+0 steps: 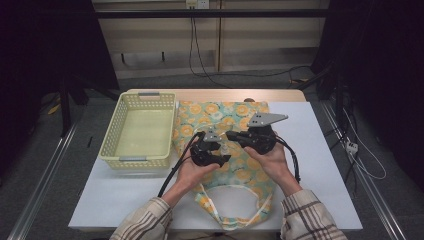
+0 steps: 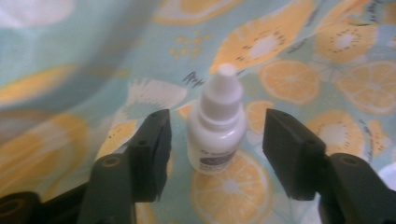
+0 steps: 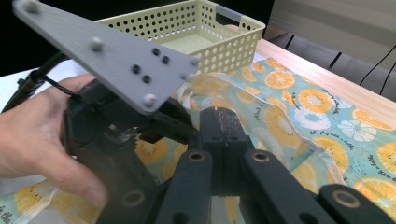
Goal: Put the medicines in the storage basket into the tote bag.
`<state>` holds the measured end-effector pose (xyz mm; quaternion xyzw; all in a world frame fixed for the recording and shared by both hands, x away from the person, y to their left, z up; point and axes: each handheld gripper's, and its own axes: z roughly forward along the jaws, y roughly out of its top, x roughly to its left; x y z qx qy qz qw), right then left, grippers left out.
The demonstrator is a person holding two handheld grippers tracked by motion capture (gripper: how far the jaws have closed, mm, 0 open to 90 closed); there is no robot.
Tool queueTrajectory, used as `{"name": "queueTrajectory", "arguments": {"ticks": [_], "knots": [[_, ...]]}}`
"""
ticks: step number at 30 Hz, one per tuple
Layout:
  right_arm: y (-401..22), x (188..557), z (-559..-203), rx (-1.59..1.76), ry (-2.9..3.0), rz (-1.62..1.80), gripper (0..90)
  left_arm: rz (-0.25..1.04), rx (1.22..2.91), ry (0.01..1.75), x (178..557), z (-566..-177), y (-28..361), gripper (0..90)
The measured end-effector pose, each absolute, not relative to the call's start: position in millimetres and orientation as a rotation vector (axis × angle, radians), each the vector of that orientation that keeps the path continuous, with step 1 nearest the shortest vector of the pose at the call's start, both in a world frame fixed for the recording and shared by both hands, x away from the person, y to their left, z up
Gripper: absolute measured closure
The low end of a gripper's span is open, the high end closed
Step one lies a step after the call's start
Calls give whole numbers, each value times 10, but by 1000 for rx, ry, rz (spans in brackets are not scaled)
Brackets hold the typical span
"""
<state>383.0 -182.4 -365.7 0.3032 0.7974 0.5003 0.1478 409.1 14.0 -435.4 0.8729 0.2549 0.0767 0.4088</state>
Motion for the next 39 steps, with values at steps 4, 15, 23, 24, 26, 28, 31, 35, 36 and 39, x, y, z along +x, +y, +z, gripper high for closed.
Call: {"name": "queueTrajectory", "arguments": {"ticks": [4,15,23,24,26,28,31,35,36,39], "knots": [[-1836,3829,-3651,874,2289,1442,900,189,2208,615,4035,-4286,169,303],[-1845,3829,-3645,873,2285,1443,900,188,2211,574,3838,-4124,255,154],[-1840,3836,-3649,874,2287,1445,900,196,2164,557,3731,-4039,390,117],[-1840,3837,-3648,875,2286,1446,900,194,2172,544,3712,-4030,405,104],[-1840,3838,-3649,879,2284,1449,900,179,2202,511,3656,-4022,419,66],[-1836,3840,-3654,882,2287,1452,900,147,2213,489,3587,-4036,436,59],[-1822,3842,-3664,879,2292,1458,900,148,2245,442,3484,-4075,426,78],[-1815,3840,-3674,875,2298,1451,900,138,2284,398,3432,-4120,408,151],[-1814,3838,-3677,875,2298,1452,900,145,2292,393,3424,-4154,397,151],[-1815,3833,-3693,874,2303,1450,900,152,2334,388,3410,-4242,370,179]]}}
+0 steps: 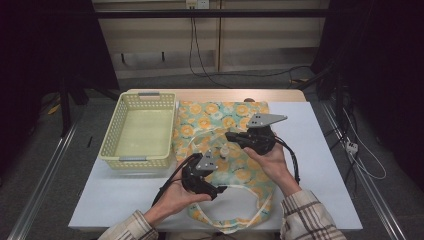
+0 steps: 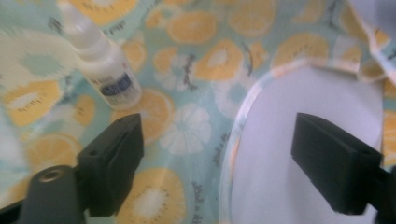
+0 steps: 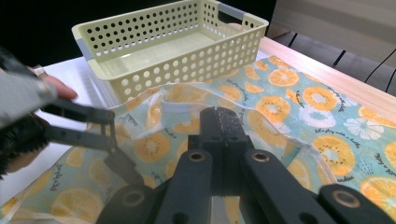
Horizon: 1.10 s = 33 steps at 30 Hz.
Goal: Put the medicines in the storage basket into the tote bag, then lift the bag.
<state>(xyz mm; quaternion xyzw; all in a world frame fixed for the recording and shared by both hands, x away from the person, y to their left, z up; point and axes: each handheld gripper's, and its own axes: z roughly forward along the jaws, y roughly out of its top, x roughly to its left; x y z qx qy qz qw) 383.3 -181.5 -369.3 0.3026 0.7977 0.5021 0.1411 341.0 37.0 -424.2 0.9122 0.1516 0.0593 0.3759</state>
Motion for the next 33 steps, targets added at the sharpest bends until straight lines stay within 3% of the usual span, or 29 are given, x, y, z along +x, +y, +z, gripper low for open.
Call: {"name": "queueTrajectory", "arguments": {"ticks": [7,12,16,20,27,33], "knots": [[-1804,3832,-3722,879,2313,1442,900,133,2386,377,3431,-4425,330,188],[-1780,3836,-3737,879,2321,1434,900,126,2445,365,3490,-4520,310,256],[-1786,3829,-3740,874,2325,1423,900,44,2410,404,3573,-4551,322,311],[-1806,3826,-3755,890,2319,1421,900,42,2409,413,3600,-4548,320,365],[-1771,3826,-3792,882,2337,1410,900,43,2400,443,3640,-4540,327,513],[-1790,3823,-3781,884,2330,1411,900,29,2372,472,3702,-4546,361,797]]}}
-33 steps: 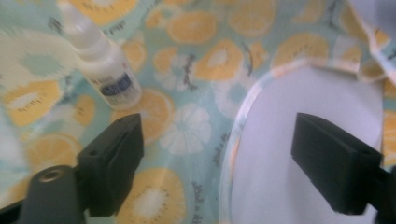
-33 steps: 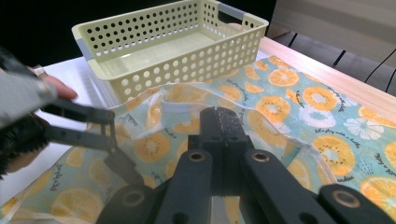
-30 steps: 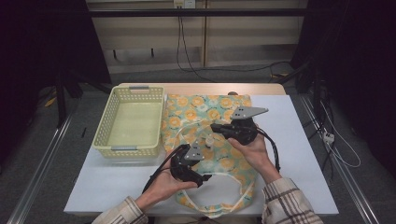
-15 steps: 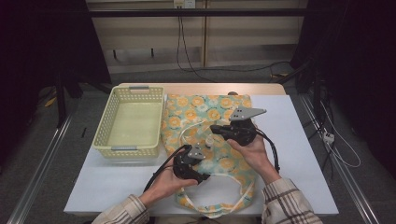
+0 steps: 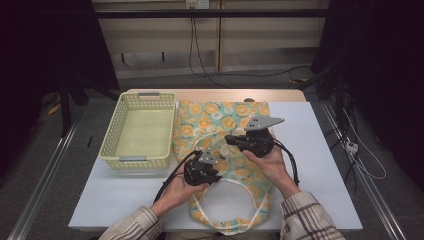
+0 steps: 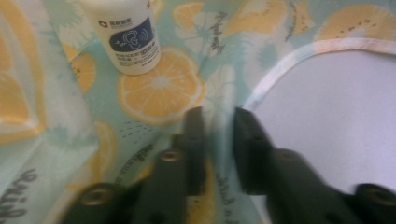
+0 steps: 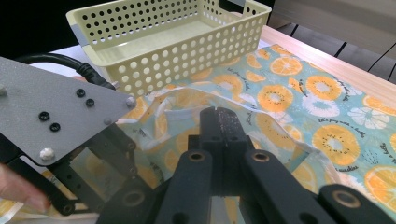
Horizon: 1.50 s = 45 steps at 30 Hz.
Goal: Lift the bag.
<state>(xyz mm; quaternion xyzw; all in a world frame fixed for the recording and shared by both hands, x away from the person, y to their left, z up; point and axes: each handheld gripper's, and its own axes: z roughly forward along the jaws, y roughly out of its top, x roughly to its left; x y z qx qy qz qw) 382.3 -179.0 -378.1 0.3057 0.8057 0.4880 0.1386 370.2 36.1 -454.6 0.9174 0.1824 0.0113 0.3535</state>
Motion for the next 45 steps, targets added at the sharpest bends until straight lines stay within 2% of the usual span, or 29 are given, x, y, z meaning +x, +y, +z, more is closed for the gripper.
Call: {"name": "queueTrajectory", "arguments": {"ticks": [1,9,21,35,45], "knots": [[-1791,3824,-3782,885,2329,1410,900,36,2374,469,3694,-4551,354,899],[-1796,3832,-3784,888,2328,1414,900,52,2344,504,3676,-4491,385,900],[-1876,3896,-3677,888,2286,1423,900,38,2167,479,3626,-4069,509,900],[-1918,4059,-3393,888,2204,1464,900,48,1993,465,3595,-3578,683,900],[-1993,4273,-3166,928,2125,1489,900,99,1911,425,3570,-3271,723,900]]}}
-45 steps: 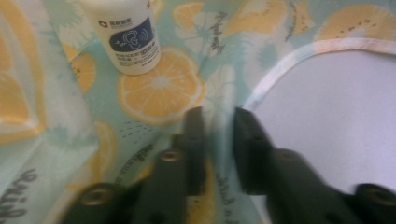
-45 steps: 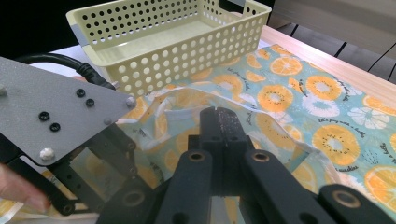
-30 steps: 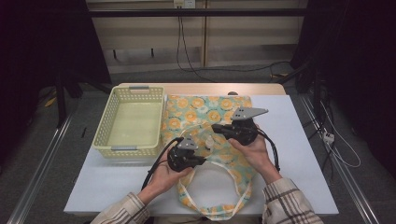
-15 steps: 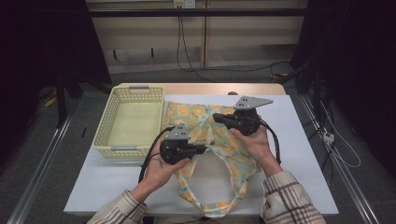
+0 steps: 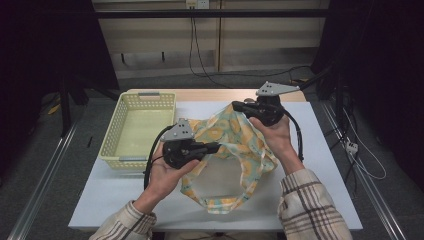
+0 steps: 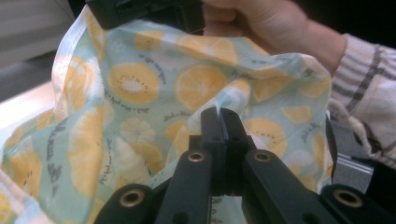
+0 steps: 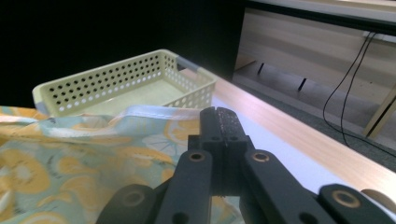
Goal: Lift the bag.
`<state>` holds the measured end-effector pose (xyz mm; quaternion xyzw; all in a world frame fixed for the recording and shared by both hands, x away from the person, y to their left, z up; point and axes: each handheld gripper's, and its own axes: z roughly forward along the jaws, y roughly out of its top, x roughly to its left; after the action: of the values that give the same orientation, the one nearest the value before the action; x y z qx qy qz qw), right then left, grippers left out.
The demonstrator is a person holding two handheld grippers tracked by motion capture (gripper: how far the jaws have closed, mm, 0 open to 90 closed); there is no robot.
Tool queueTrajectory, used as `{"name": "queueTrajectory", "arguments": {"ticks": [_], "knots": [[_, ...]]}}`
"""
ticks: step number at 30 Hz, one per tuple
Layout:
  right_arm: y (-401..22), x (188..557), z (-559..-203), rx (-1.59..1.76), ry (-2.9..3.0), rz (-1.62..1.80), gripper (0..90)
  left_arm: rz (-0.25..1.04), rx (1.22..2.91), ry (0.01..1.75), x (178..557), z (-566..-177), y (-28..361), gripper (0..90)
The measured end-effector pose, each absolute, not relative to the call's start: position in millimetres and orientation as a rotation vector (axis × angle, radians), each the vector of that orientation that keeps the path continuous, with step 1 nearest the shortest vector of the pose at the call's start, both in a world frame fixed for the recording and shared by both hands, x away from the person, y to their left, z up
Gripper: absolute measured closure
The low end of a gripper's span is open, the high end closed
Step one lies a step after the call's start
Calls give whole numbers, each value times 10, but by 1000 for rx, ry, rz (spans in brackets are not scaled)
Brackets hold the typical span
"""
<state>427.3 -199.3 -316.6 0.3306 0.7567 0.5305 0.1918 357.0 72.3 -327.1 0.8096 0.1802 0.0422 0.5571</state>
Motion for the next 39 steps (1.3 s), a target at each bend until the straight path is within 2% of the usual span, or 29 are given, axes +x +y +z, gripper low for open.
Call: {"name": "queueTrajectory", "arguments": {"ticks": [23,33,39], "knots": [[-2128,4515,-2553,932,1986,1502,900,174,1757,368,3550,-2641,768,900],[-2113,4521,-2292,901,1930,1514,900,207,1662,322,3494,-2222,912,900],[-2176,4571,-2329,926,1927,1486,900,181,1728,312,3531,-2326,884,900]]}}
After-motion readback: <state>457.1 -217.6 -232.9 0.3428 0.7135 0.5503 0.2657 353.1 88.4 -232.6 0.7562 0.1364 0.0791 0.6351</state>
